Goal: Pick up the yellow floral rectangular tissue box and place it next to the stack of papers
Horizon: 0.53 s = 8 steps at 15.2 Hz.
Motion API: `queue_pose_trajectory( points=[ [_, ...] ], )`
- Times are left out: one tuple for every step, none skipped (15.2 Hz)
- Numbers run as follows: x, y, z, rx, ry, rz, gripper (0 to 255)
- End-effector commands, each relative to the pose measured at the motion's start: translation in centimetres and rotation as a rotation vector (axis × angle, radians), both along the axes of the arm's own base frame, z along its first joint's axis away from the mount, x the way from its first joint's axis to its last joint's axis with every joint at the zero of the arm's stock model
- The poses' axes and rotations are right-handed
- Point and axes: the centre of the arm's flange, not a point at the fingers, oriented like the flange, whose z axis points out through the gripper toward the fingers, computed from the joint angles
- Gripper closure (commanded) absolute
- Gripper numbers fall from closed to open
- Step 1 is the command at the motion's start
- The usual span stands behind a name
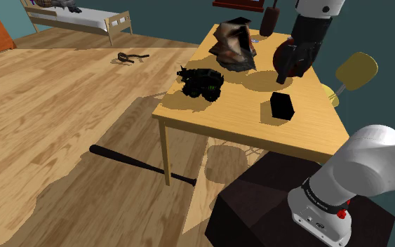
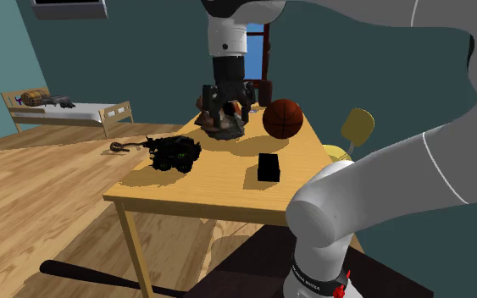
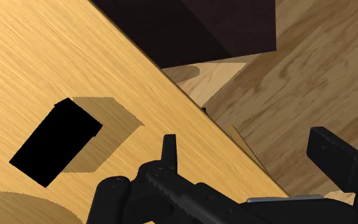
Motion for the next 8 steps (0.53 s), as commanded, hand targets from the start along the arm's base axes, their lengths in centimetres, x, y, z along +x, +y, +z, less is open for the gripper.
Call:
queue_pose_trajectory(
  points=[
    [0.0,0.0,0.0,0.0,0.0,0.0,0],
    [0.2,-0.3,-1.1,-0.014,-0.017,-0.055,0],
    [0.4,-0.5,-2.3,-0.029,-0.035,-0.11,0],
    [0.6,-0.8,-3.4,-0.043,-0.052,-0.165,0],
    [0.8,-1.2,-4.5,-0.058,-0.07,-0.22,0],
    [1.0,-1.6,-5.6,-0.072,-0.087,-0.275,0],
    [1.3,-1.9,-6.7,-0.087,-0.104,-0.33,0],
    [1.5,-2.4,-7.7,-0.101,-0.122,-0.385,0]
  ],
)
